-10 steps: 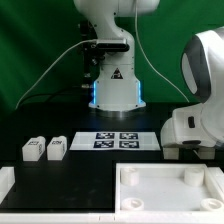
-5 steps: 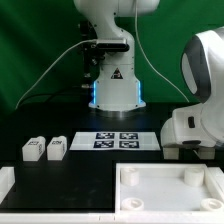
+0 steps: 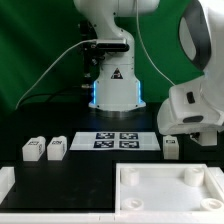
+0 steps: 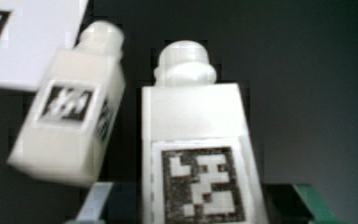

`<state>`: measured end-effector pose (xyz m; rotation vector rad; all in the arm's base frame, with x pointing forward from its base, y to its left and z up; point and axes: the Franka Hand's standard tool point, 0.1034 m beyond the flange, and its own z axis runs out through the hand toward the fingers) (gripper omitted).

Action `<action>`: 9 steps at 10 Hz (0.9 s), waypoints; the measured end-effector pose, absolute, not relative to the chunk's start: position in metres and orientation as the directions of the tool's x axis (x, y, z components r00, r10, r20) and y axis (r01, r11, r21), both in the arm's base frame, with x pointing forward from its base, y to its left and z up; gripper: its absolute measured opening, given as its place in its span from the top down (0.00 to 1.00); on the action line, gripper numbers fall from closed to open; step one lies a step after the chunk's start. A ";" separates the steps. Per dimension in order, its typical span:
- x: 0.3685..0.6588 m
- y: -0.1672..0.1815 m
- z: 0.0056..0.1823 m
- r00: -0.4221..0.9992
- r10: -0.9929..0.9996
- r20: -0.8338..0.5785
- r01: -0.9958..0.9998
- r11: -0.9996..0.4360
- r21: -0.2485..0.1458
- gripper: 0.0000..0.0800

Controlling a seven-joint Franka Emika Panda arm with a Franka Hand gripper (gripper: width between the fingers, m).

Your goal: Assemble one leg

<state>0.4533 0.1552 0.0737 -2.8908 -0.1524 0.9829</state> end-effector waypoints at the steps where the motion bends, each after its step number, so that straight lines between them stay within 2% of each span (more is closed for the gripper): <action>1: 0.475 0.145 0.095 0.867 0.127 -0.483 0.070 -0.989 -0.133 0.63; 2: 0.488 0.133 0.116 0.914 0.104 -0.393 0.043 -0.986 -0.160 0.63; 3: 0.496 0.123 0.132 0.947 0.074 -0.311 0.024 -0.987 -0.161 0.63; 4: 0.494 0.118 0.140 0.977 0.057 -0.206 0.026 -0.989 -0.148 0.63; 5: 0.491 0.118 0.137 0.989 0.051 -0.135 0.032 -0.990 -0.140 0.63; 8: 0.509 0.116 0.134 0.986 0.024 0.167 0.045 -0.991 -0.127 0.63; 9: 0.538 0.114 0.138 0.956 0.031 0.293 0.070 -0.990 -0.125 0.63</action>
Offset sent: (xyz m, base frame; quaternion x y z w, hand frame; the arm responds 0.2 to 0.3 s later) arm -0.0137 -0.0165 0.0576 0.0430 0.2504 0.0102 0.9671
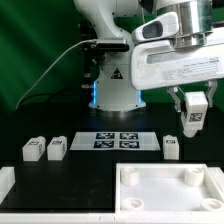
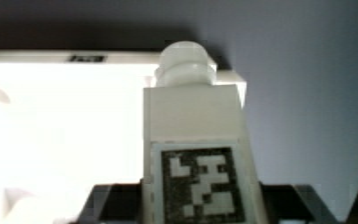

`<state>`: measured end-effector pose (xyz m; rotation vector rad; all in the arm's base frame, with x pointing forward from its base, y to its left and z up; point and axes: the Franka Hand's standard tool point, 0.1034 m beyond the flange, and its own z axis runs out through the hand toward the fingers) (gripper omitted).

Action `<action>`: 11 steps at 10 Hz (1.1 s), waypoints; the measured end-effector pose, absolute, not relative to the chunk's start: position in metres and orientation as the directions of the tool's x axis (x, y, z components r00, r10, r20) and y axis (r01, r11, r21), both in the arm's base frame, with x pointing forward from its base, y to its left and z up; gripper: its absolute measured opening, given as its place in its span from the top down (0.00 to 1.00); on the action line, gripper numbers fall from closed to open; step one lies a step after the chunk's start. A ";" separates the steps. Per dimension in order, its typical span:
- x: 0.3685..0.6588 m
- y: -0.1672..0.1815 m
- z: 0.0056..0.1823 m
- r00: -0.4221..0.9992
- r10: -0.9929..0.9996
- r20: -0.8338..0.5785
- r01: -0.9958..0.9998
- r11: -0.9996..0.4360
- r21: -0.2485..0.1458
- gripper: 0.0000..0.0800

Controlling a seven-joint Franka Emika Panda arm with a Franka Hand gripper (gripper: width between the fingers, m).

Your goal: Assemble one leg

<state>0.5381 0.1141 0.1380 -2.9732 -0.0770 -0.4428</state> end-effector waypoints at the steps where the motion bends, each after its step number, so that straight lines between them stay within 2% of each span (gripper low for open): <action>1: 0.564 0.110 0.149 0.918 0.052 0.393 0.103 -0.989 -0.110 0.63; 3: 0.600 0.114 0.175 0.828 0.038 0.560 0.113 -0.988 -0.101 0.63; 5: 0.589 0.109 0.160 0.757 0.024 0.653 0.105 -0.991 -0.086 0.63; 6: 0.584 0.109 0.149 0.779 0.027 0.626 0.105 -0.990 -0.089 0.63; 8: 0.584 0.110 0.147 0.801 0.032 0.598 0.108 -0.990 -0.091 0.63; 11: 0.617 0.112 0.132 0.799 0.012 0.601 0.096 -0.989 -0.109 0.63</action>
Offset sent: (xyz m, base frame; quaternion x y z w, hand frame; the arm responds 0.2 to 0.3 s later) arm 0.0000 0.0000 0.0000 0.0000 0.1790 0.0000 0.9838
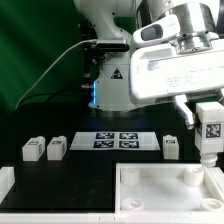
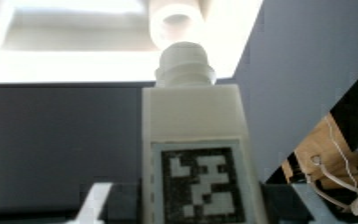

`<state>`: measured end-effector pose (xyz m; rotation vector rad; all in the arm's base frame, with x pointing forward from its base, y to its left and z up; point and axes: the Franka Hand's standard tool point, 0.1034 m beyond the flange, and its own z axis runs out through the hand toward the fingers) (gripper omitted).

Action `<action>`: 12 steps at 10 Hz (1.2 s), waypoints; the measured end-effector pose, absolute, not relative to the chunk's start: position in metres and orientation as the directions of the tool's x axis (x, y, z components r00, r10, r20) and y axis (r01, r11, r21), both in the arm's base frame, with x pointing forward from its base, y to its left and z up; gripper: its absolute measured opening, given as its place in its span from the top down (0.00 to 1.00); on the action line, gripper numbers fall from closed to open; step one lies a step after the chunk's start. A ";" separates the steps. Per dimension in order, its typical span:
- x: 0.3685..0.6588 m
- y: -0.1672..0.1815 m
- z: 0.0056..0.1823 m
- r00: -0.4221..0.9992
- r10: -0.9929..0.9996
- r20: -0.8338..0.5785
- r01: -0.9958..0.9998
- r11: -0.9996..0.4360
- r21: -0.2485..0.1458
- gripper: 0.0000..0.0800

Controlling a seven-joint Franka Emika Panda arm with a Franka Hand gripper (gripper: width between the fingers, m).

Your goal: Assemble one leg

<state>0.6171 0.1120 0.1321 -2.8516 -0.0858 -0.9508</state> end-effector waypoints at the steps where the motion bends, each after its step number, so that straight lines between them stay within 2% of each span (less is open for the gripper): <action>1: 0.625 0.114 0.124 0.799 0.005 0.601 0.094 -0.989 -0.116 0.63; 3: 0.635 0.117 0.109 0.802 -0.004 0.597 0.089 -0.988 -0.126 0.63; 6: 0.630 0.118 0.094 0.811 -0.003 0.585 0.088 -0.988 -0.127 0.63; 9: 0.622 0.117 0.086 0.822 0.004 0.570 0.090 -0.988 -0.123 0.63; 12: 0.622 0.118 0.086 0.817 0.004 0.577 0.091 -0.988 -0.122 0.63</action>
Offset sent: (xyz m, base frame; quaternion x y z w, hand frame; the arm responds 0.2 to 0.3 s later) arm 0.0141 0.0009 -0.0207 -0.0110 0.0139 0.0038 0.9998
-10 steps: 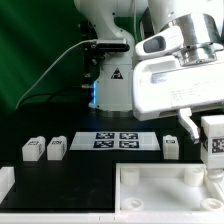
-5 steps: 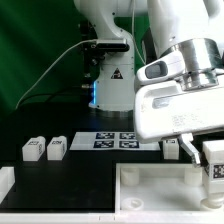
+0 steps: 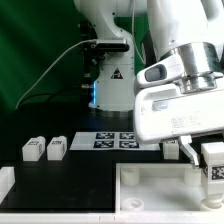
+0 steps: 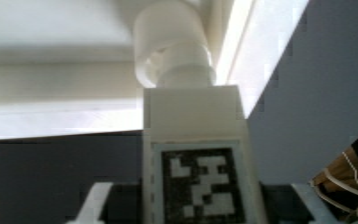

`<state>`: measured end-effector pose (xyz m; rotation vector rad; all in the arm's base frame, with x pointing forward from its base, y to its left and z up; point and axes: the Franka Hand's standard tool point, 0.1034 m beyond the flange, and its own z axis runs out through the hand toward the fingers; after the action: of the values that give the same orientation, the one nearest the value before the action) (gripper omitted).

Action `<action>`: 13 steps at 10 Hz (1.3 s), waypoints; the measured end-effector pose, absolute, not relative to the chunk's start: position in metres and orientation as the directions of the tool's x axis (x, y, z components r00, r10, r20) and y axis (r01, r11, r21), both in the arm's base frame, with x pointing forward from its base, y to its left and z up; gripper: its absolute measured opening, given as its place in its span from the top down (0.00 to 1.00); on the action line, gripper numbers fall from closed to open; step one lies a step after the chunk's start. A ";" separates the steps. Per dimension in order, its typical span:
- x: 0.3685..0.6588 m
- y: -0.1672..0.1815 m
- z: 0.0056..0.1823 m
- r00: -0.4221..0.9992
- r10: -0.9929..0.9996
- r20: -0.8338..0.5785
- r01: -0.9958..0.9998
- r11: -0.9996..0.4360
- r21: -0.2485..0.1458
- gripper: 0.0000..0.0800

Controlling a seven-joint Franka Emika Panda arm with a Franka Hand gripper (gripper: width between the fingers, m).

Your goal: Assemble one leg

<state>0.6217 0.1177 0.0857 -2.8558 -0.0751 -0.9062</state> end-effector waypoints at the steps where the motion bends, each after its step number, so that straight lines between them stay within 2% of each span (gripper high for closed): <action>1: 0.622 0.117 0.085 0.815 0.003 0.580 0.090 -0.988 -0.122 0.63; 3: 0.619 0.113 0.075 0.829 0.004 0.559 0.085 -0.989 -0.119 0.63; 6: 0.617 0.115 0.070 0.834 0.003 0.552 0.084 -0.989 -0.121 0.63; 8: 0.618 0.117 0.069 0.818 -0.062 0.572 0.014 -0.992 -0.127 0.63; 13: 0.616 0.119 0.066 0.833 -0.080 0.547 -0.029 -0.994 -0.101 0.63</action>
Offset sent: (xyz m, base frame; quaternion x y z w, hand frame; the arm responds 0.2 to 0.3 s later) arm 0.0001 -0.0106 -0.0098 -0.0141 0.0026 -0.0080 0.9999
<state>0.6159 0.1185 0.0664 -2.9233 0.0874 -0.8782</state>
